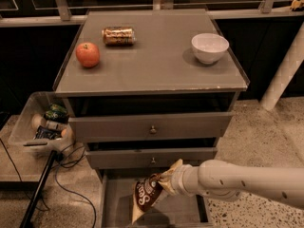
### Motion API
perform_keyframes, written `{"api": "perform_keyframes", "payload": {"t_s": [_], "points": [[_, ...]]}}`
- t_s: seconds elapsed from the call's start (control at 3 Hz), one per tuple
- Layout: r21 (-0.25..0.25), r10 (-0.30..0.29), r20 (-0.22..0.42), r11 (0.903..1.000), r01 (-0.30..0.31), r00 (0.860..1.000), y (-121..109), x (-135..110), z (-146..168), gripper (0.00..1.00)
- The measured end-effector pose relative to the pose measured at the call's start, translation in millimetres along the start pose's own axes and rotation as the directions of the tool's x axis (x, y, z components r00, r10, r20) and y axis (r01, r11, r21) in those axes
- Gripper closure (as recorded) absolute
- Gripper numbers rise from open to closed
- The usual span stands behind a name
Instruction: Place brown chip bag into bottom drawer
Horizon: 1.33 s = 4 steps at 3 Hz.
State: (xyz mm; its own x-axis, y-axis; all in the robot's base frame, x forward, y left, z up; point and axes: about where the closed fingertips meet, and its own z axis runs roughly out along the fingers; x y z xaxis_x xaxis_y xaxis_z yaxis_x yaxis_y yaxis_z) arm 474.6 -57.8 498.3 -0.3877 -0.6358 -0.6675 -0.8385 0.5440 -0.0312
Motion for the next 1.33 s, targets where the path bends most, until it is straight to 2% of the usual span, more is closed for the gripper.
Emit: {"api": "perform_keyframes", "payload": {"t_s": [0.33,1.0,1.33], "points": [[-0.012,0.016,0.01,0.9998,-0.016,1.0,-3.3,27.6,21.6,1.0],[-0.035,-0.006,0.12,0.9993,0.01,0.993,-7.2,76.1,62.3,1.0],[-0.053,0.04,0.119,0.998,-0.034,0.992,-5.1,123.4,111.8,1.0]]}}
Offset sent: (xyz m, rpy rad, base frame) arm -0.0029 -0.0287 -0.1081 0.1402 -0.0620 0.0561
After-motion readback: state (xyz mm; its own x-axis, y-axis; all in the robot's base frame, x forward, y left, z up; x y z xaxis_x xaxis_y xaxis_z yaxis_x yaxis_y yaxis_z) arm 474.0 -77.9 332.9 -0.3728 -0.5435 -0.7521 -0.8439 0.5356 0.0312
